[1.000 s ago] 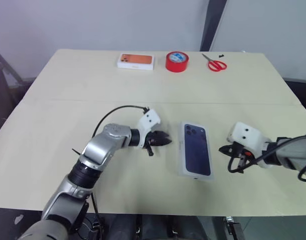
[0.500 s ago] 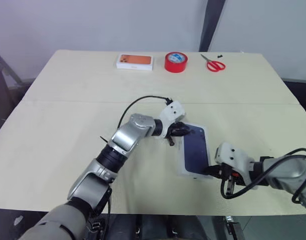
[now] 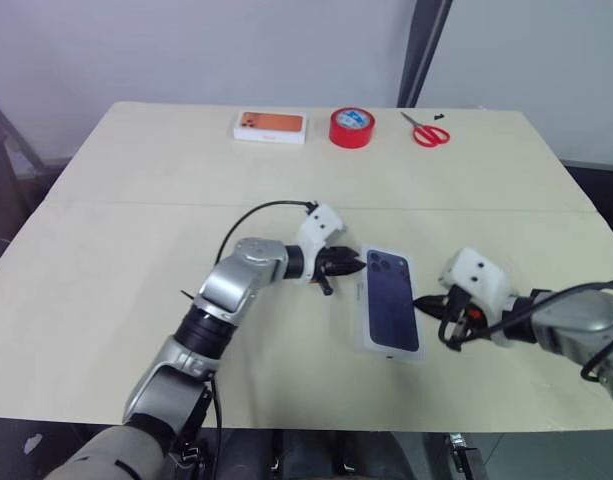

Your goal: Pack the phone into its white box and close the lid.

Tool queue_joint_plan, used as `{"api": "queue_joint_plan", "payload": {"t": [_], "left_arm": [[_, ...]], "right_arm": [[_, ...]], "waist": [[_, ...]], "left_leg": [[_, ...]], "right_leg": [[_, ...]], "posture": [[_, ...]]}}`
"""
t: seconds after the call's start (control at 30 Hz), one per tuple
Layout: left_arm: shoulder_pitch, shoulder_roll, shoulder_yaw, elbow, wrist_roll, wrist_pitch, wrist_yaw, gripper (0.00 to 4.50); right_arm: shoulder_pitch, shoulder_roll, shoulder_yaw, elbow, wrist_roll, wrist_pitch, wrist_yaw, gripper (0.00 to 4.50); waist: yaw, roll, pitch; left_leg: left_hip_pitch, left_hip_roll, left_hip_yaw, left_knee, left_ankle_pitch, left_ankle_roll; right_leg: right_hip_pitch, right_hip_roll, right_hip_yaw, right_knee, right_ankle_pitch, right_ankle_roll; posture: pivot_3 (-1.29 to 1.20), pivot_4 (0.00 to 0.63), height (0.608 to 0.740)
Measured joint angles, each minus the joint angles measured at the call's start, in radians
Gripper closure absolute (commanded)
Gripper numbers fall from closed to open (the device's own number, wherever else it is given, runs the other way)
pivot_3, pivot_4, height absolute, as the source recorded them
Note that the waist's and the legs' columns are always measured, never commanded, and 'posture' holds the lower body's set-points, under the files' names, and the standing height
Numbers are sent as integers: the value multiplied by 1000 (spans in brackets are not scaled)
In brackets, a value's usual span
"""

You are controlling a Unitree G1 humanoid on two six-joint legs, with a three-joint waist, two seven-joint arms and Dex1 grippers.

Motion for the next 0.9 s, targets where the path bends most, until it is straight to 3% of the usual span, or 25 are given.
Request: {"api": "queue_joint_plan", "payload": {"t": [0.23,0.53,0.9], "left_arm": [[88,125,-48,-136,-13,40,-69,3228],[90,83,-105,-144,-12,41,-66,3228],[92,114,-106,-144,-11,41,-66,3228]], "right_arm": [[-19,-6,127,135,-111,-14,-44,4460],[-58,36,182,158,-129,-30,-34,4460],[-58,45,116,95,-73,14,-8,4460]], "waist": [[1,1,0],[0,1,0],[0,1,0]], "left_leg": [[0,-1,0,0,0,-1],[0,-1,0,0,0,0],[0,-1,0,0,0,0]], "right_leg": [[0,-1,0,0,0,0],[0,0,0,0,0,0],[0,0,0,0,0,0]], "posture": [[0,150,719],[0,150,719],[0,150,719]]}}
